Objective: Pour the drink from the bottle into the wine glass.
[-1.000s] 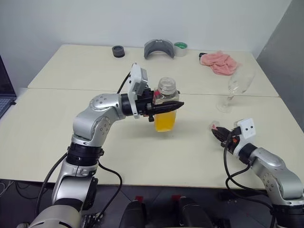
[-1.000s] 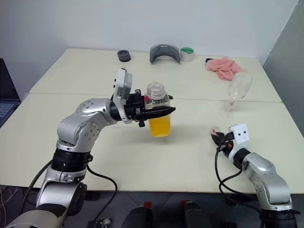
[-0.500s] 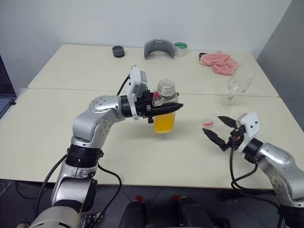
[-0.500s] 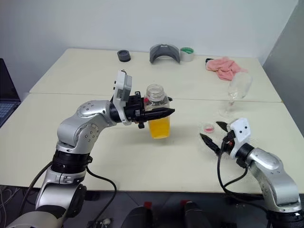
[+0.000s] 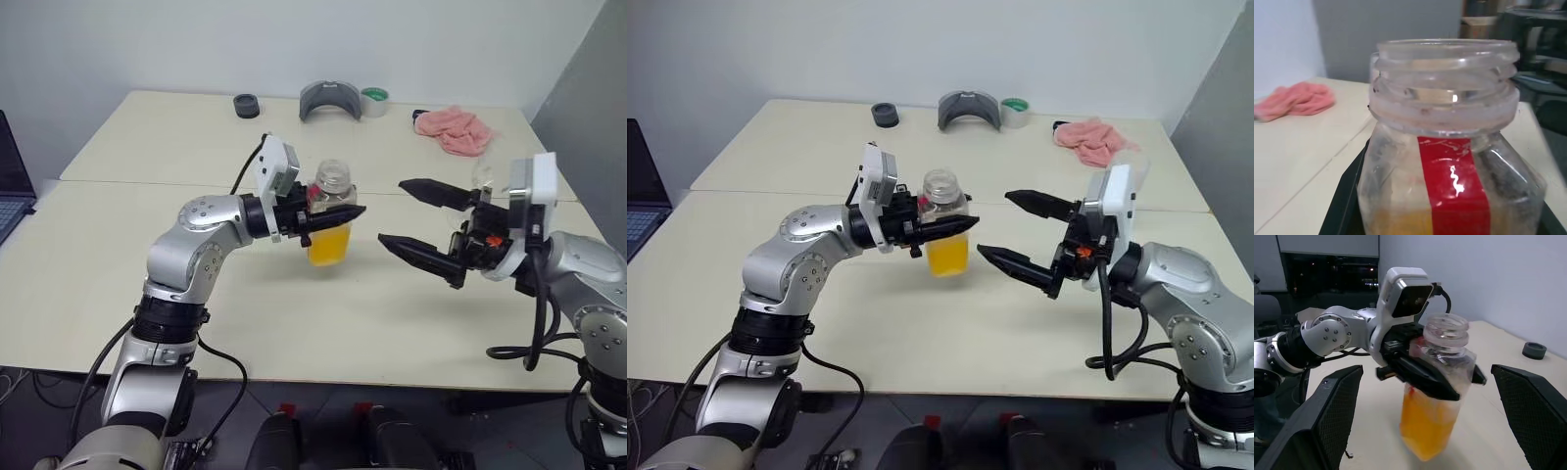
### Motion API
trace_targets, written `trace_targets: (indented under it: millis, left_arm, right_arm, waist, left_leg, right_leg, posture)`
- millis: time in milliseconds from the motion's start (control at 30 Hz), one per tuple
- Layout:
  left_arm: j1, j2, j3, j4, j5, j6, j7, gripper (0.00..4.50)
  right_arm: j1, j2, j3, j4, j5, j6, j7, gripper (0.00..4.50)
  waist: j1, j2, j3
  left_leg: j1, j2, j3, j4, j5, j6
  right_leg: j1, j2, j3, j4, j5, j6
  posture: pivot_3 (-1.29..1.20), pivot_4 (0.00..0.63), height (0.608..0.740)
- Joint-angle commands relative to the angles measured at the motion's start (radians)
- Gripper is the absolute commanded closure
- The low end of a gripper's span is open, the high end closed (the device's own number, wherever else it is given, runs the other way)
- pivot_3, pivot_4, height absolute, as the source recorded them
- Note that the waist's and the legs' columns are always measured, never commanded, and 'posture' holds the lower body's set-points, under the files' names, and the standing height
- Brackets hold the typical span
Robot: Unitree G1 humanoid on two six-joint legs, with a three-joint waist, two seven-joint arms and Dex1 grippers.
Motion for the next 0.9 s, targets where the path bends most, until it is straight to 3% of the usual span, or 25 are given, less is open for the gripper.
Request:
trace_targets:
  millis: [33,233,567,900]
  left_arm:
    - [-0.055,0.002,0.051,0.055,0.073,-0.083,0.087,2.6]
    - [-0.103,-0.007,0.117,0.236,0.17,-0.18,0.261,2.6]
    - [-0.047,-0.045,0.248,0.449,0.267,-0.377,0.56,2.6]
    - [-0.117,-0.048,0.285,0.73,0.312,-0.621,0.646,2.6]
  right_arm:
    - [-0.027,0.013,0.017,-0.01,-0.001,-0.003,-0.014,0.02]
    - [-0.058,0.032,0.079,0.011,-0.029,-0.008,-0.001,0.02]
    - [-0.117,0.084,0.144,0.076,-0.085,-0.036,0.031,0.02]
    - [-0.139,0.112,0.163,0.101,-0.115,-0.04,0.051,0.02]
  waist:
    - [-0.001,0.0,0.0]
    - [-0.001,0.0,0.0]
    - [0.001,0.0,0.0]
    - [0.002,0.0,0.0]
  left_leg:
    - [0.0,0.0,0.0,0.0,0.0,0.0]
    - [0.0,0.0,0.0,0.0,0.0,0.0]
    - [-0.001,0.001,-0.001,0.0,0.0,0.0]
    - [-0.001,0.0,-0.001,0.0,0.0,0.0]
  right_leg:
    - [0.0,0.0,0.0,0.0,0.0,0.0]
    - [0.0,0.0,0.0,0.0,0.0,0.0]
    - [-0.001,-0.003,-0.001,0.001,0.0,0.0]
    - [-0.001,-0.005,-0.003,0.001,0.0,0.0]
  posture:
    - [0.0,0.15,0.74]
    - [0.0,0.15,0.74]
    - [0.0,0.15,0.74]
    - [0.0,0.15,0.74]
